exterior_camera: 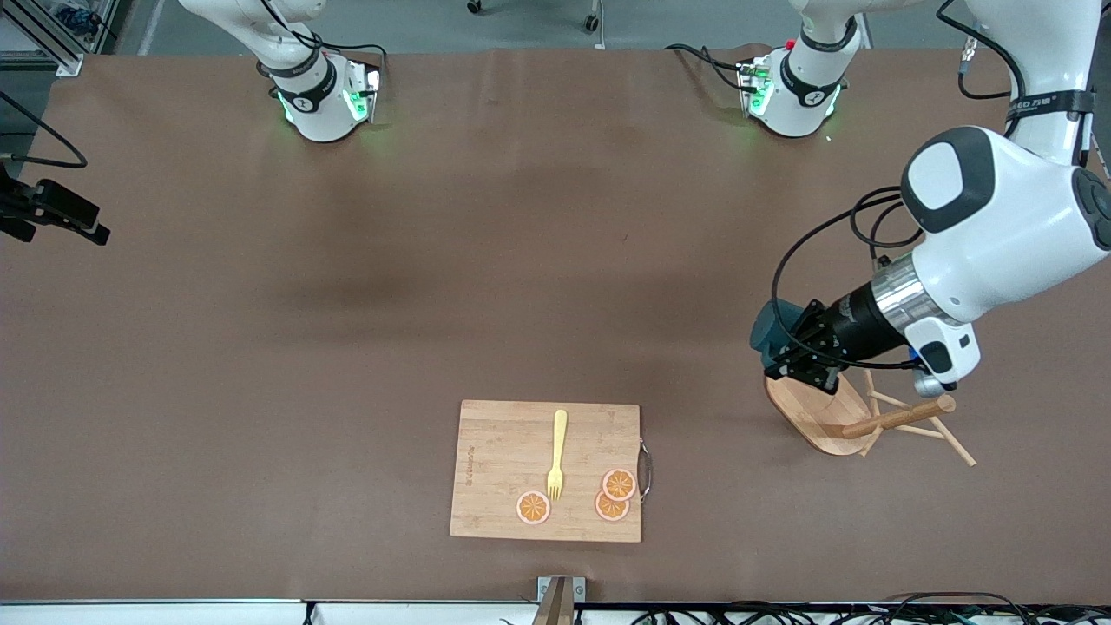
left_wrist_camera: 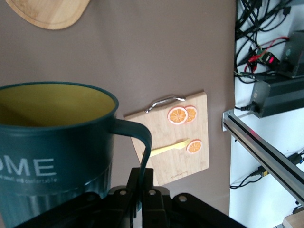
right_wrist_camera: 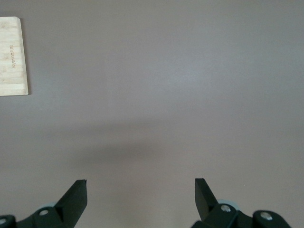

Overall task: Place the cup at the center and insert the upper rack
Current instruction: 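Carry the teal mug with the left gripper to the wooden stand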

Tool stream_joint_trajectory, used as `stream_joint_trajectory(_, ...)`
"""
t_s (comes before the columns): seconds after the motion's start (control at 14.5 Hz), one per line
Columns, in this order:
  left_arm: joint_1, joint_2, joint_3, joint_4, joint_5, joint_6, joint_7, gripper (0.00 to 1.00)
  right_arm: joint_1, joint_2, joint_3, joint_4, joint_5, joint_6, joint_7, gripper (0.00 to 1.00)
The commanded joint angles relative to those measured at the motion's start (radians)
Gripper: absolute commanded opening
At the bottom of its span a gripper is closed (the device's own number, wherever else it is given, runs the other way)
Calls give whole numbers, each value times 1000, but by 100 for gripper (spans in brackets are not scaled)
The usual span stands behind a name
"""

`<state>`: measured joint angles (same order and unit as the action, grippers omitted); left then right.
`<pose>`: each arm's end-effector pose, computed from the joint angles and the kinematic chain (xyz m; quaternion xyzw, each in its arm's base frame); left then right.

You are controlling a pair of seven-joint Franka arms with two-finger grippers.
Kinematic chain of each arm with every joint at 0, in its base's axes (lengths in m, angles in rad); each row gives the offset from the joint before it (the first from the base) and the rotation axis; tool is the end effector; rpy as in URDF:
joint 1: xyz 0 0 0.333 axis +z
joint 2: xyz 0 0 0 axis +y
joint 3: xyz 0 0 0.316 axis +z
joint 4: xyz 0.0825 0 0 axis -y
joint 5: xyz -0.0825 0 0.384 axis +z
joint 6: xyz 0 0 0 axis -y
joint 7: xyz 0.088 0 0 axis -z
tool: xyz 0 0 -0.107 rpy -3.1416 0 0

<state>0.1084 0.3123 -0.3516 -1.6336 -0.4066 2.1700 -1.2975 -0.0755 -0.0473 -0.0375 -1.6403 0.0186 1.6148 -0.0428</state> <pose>0.6541 -0.1516 0.4755 0.7765 0.5754 -0.0774 0.2449 0.5402 -0.0599 0.6214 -0.9993 0.0354 -0.0116 0.0093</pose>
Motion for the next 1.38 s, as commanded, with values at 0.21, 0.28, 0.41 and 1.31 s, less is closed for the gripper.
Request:
stream_joint_trajectory(0.21, 83, -10, -9, -63, -84, 34, 160, 0, 5, -13, -1, -9, -16, -10, 4, 100)
stream_joint_trajectory(0.28, 106, 1, -9, -62, -110, 43, 206, 0, 5, -13, 1, -9, -16, -13, 4, 100)
stream_joint_trajectory(0.41, 117, 14, -7, -61, -155, 48, 268, 0, 5, -13, 1, -9, -16, -13, 4, 100)
stream_joint_trajectory(1.31, 146, 102, -3, -3, -170, 108, 342, 1, 13, -13, 2, -7, -12, -21, 6, 100)
